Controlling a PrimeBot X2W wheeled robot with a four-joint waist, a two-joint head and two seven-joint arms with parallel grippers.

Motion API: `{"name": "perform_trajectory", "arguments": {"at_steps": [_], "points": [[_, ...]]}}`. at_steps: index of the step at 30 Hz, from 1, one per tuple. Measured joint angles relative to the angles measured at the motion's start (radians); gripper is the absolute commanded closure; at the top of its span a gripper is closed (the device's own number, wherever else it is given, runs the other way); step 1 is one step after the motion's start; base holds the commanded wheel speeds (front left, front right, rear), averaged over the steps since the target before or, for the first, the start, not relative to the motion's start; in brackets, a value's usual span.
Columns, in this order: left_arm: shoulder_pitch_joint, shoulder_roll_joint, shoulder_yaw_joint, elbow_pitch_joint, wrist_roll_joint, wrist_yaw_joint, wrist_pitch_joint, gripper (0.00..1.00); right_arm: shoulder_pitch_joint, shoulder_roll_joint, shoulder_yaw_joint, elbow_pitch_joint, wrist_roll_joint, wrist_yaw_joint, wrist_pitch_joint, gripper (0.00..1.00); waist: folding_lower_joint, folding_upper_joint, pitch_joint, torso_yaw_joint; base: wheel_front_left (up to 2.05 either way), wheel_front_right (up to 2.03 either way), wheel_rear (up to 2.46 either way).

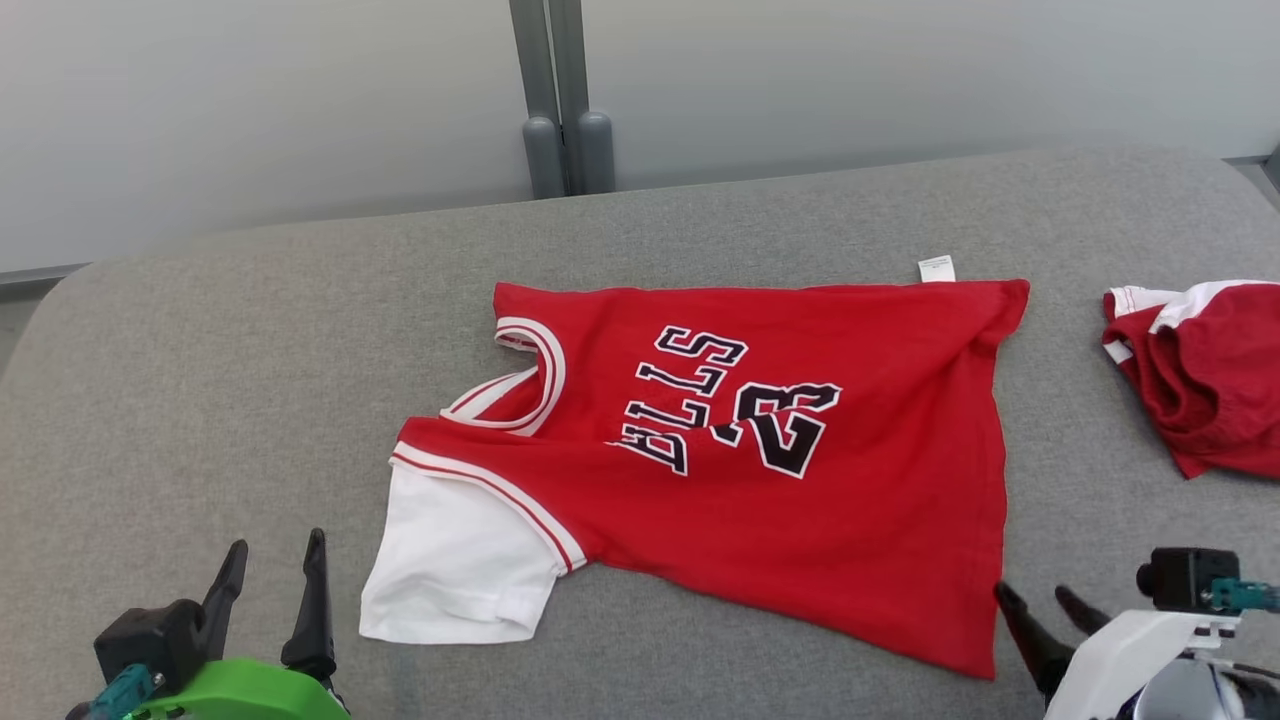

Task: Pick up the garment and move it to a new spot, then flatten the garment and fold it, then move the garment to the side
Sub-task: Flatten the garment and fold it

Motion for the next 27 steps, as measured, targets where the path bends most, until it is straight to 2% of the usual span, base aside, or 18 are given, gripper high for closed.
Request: {"name": "perform_trajectory", "arguments": {"at_steps": [4, 8, 17, 26, 27], "points": [[-0.009, 0.008, -0.018, 0.005, -0.007, -0.006, 0.048, 0.0, 0.021, 0.042, -0.005, 0.024, 0.051, 0.0, 0.138, 0.0, 0.0, 0.0, 0.017, -0.004, 0.0, 0.0, 0.0], [-0.042, 0.009, -0.033, 0.04, -0.024, -0.023, 0.08, 0.0, 0.021, 0.079, -0.004, 0.041, 0.063, 0.0, 0.202, 0.0, 0.0, 0.0, 0.035, -0.008, 0.0, 0.0, 0.0], [-0.137, 0.004, -0.09, 0.228, -0.079, -0.092, 0.165, 0.0, -0.016, 0.114, -0.011, 0.058, 0.04, 0.0, 0.215, 0.0, 0.0, 0.0, 0.07, -0.013, 0.0, 0.0, 0.0], [-0.206, 0.002, -0.123, 0.407, -0.115, -0.116, 0.183, 0.0, -0.036, 0.116, 0.03, 0.057, 0.067, 0.0, 0.222, 0.0, 0.0, 0.0, 0.077, -0.025, 0.0, 0.0, 0.0], [-0.211, 0.002, -0.128, 0.416, -0.124, -0.119, 0.187, 0.0, -0.036, 0.114, 0.034, 0.056, 0.07, 0.0, 0.222, 0.04, 0.0, 0.0, 0.077, -0.025, 0.0, 0.0, 0.0]]}}
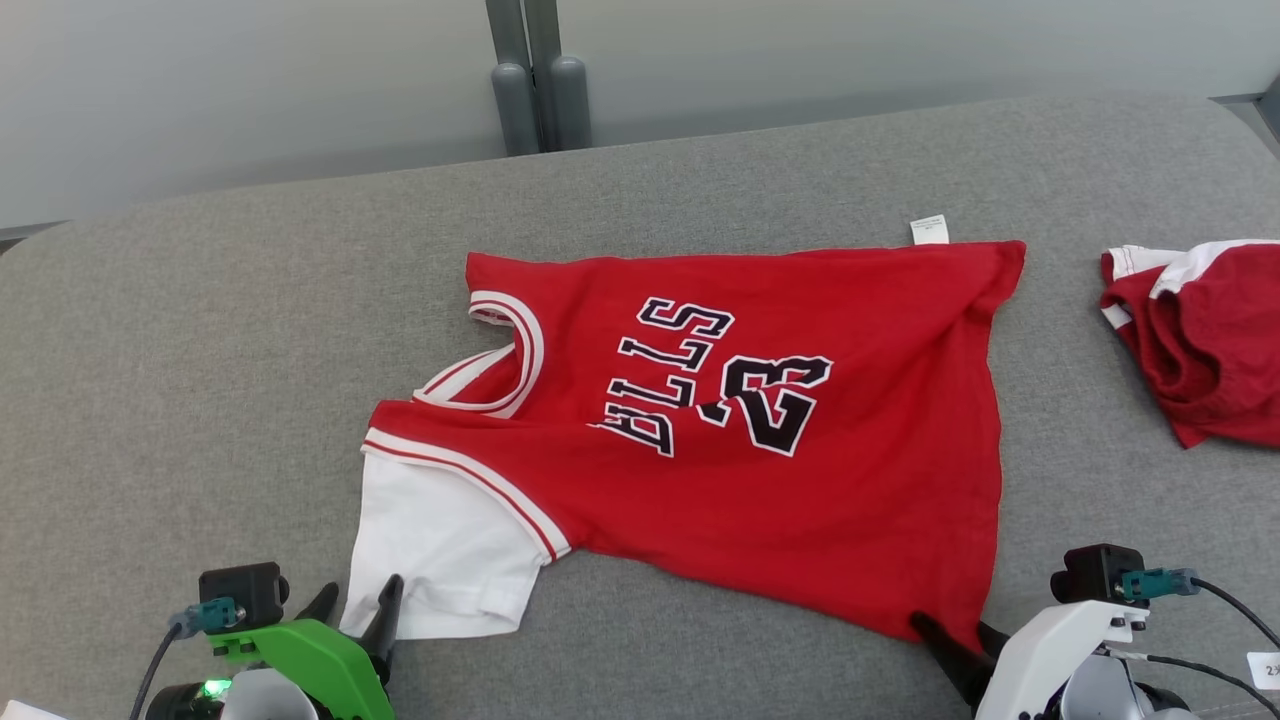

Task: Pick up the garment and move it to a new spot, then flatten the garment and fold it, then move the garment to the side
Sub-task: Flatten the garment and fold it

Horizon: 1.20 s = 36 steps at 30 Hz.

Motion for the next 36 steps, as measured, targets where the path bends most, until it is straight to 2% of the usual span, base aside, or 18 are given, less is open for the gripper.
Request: {"name": "perform_trajectory", "arguments": {"at_steps": [1, 2, 3, 4, 5, 14, 23, 27, 31, 36], "points": [[-0.004, 0.002, -0.007, 0.007, -0.004, -0.001, 0.001, 0.0, 0.0, -0.002, 0.004, -0.002, 0.006, 0.0, 0.001, 0.2, 0.0, 0.0, 0.0, 0.0, 0.0, 0.0, 0.0], [-0.008, 0.003, -0.013, 0.01, -0.007, -0.004, -0.001, 0.62, 0.0, -0.005, 0.01, -0.005, 0.011, 0.0, 0.0, 0.34, 0.0, 0.0, 0.002, 0.001, 0.0, 0.0, 0.0], [-0.01, 0.004, -0.016, 0.011, -0.007, -0.005, -0.007, 0.98, 0.0, -0.006, 0.015, -0.006, 0.015, 0.0, -0.001, 0.57, 0.0, 0.0, 0.002, 0.001, 0.0, 0.0, 0.0], [-0.012, 0.006, -0.018, 0.015, -0.009, -0.007, -0.011, 0.98, 0.0, -0.008, 0.022, -0.007, 0.019, 0.0, -0.005, 0.76, 0.0, 0.0, 0.003, 0.002, 0.0, 0.0, 0.0], [-0.014, 0.01, -0.023, 0.02, -0.015, -0.007, -0.01, 1.0, 0.0, -0.008, 0.032, -0.009, 0.027, 0.0, -0.01, 1.0, 0.0, 0.0, 0.003, 0.003, 0.0, 0.0, 0.0], [-0.006, 0.032, -0.035, -0.016, -0.051, -0.012, -0.04, 1.0, -0.004, -0.041, 0.08, -0.054, 0.095, 0.0, -0.086, 1.0, 0.0001, 0.0, -0.013, 0.006, 0.0, 0.0, 0.0], [0.003, 0.044, -0.025, -0.156, -0.055, -0.008, -0.071, 1.0, -0.037, -0.104, 0.09, -0.137, 0.167, 0.0, -0.218, 1.0, 0.0, 0.0, -0.009, 0.003, 0.0, 0.0, 0.0], [-0.066, 0.064, -0.026, -0.207, -0.053, -0.008, -0.07, 1.0, -0.123, -0.126, 0.123, -0.154, 0.241, 0.0, -0.292, 1.0, 0.0, 0.0, 0.019, 0.001, 0.0, 0.0, 0.0], [-0.167, 0.065, -0.03, -0.217, -0.052, -0.008, -0.074, 1.0, -0.231, -0.175, 0.158, -0.101, 0.307, 0.0, -0.369, 1.0, 0.0, 0.0, 0.055, 0.0, 0.0, 0.0, 0.0], [-0.378, 0.077, -0.059, -0.194, -0.05, -0.012, -0.045, 1.0, -0.453, -0.245, 0.219, -0.062, 0.379, 0.0, -0.429, 1.0, 0.0, 0.0, 0.121, 0.004, 0.0, 0.0, 0.0]]}}
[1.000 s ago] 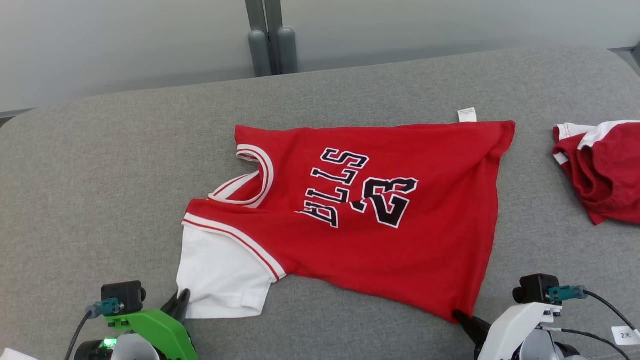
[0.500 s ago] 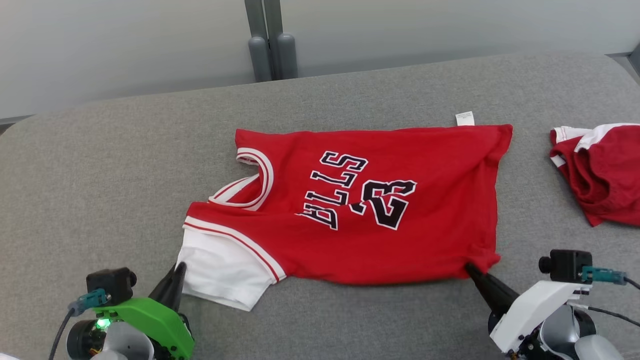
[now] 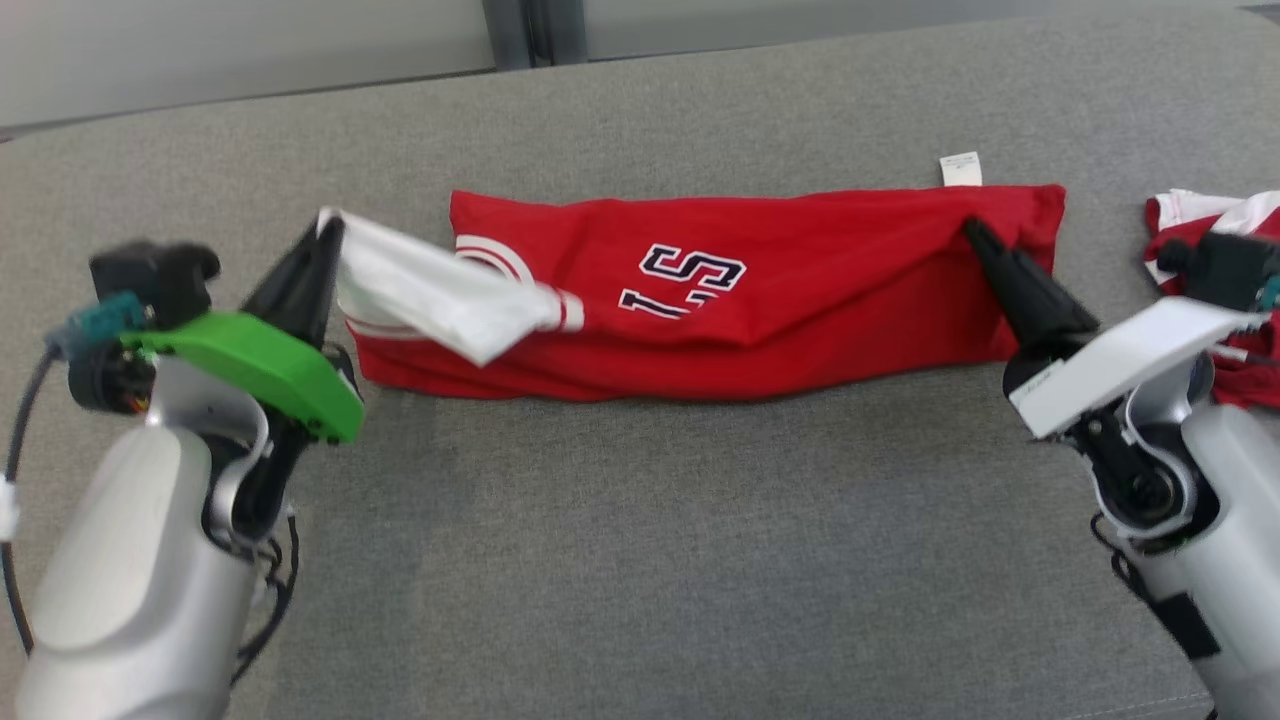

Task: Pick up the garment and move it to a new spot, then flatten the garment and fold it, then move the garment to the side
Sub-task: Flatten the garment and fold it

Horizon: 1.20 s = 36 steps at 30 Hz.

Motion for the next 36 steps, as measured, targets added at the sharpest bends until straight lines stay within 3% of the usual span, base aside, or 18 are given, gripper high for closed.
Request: {"name": "perform_trajectory", "arguments": {"at_steps": [6, 20, 29, 36], "points": [[-0.321, 0.01, -0.035, 0.101, 0.012, -0.001, 0.013, 1.0, -0.314, -0.095, 0.075, 0.066, 0.047, 0.0, -0.035, 1.0, 0.0, 0.0, 0.105, 0.015, 0.0, 0.0, 0.0], [-1.014, 0.023, -0.07, 0.35, 0.023, -0.002, -0.081, 1.0, -0.992, -0.139, 0.189, 0.258, 0.149, 0.0, -0.13, 1.0, 0.0002, 0.0, 0.357, 0.052, 0.0, 0.0, 0.0], [-1.263, 0.023, -0.118, 0.48, 0.004, -0.003, -0.166, 1.0, -1.222, -0.16, 0.219, 0.351, 0.217, 0.0, -0.181, 1.0, 0.0002, 0.0, 0.423, 0.084, 0.0, 0.0, 0.0], [-1.295, 0.032, -0.177, 0.534, -0.058, -0.003, -0.189, 1.0, -1.246, -0.184, 0.295, 0.374, 0.279, 0.0, -0.191, 1.0, 0.0002, 0.0, 0.396, 0.092, 0.0, 0.0, 0.0]]}}
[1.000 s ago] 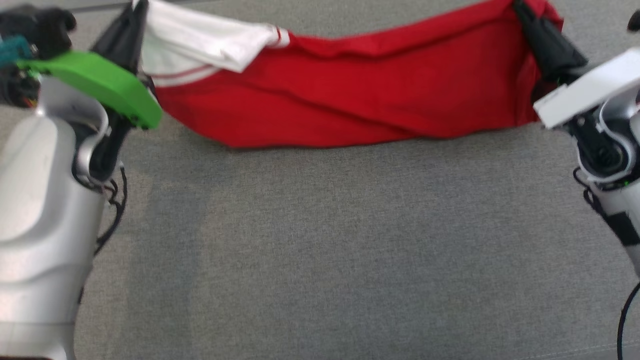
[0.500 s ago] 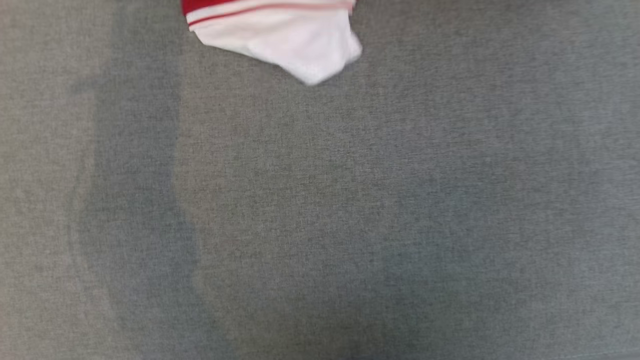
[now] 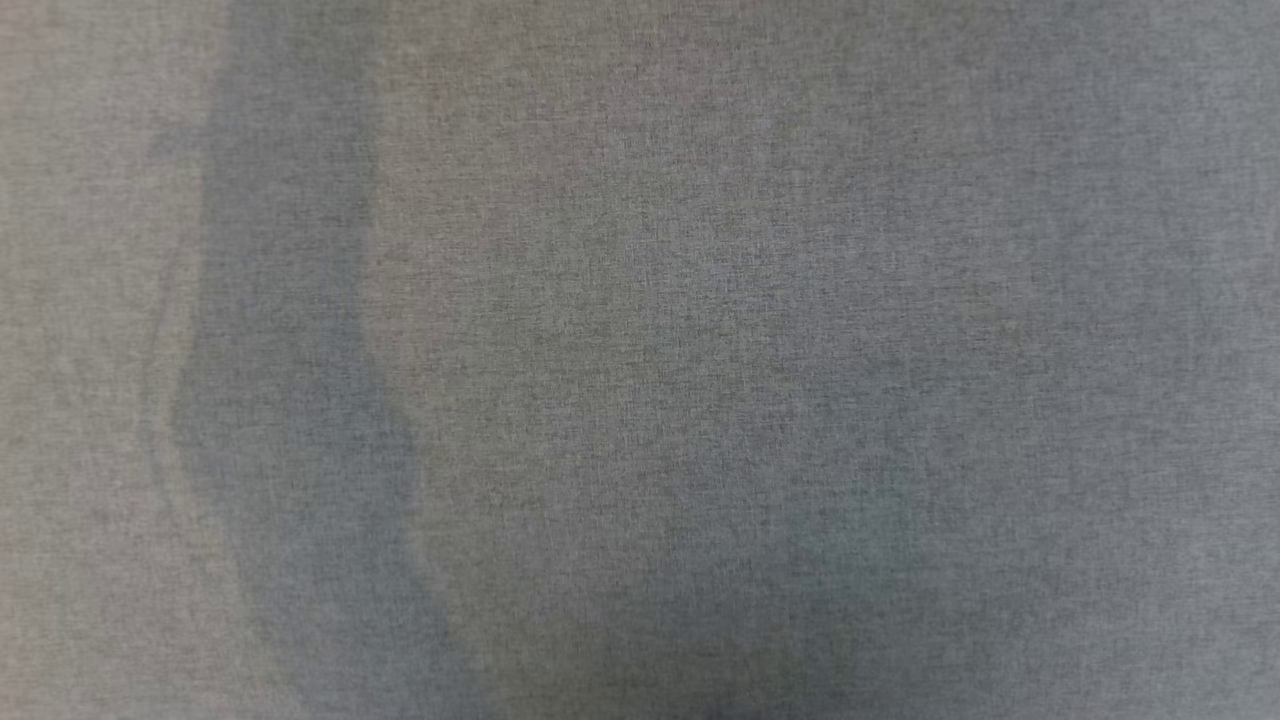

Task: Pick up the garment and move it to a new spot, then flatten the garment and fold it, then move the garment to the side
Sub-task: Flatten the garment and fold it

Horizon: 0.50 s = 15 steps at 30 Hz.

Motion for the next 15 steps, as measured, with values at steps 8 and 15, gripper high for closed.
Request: {"name": "perform_trajectory", "arguments": {"at_steps": [8, 15], "points": [[0.258, 0.042, -0.112, -0.049, -0.214, 0.0, 0.125, 1.0, 0.222, -0.016, 0.143, 0.0, 0.095, 0.0, 0.035, 1.0, -0.0001, 0.0, -0.089, 0.002, 0.0, 0.0, 0.0], [0.591, 0.167, -0.215, -0.192, -0.389, 0.0, 0.273, 1.0, 0.467, -0.058, 0.253, -0.051, 0.215, 0.0, 0.133, 1.0, -0.0002, 0.0, -0.202, -0.001, 0.0, 0.0, 0.0]]}}
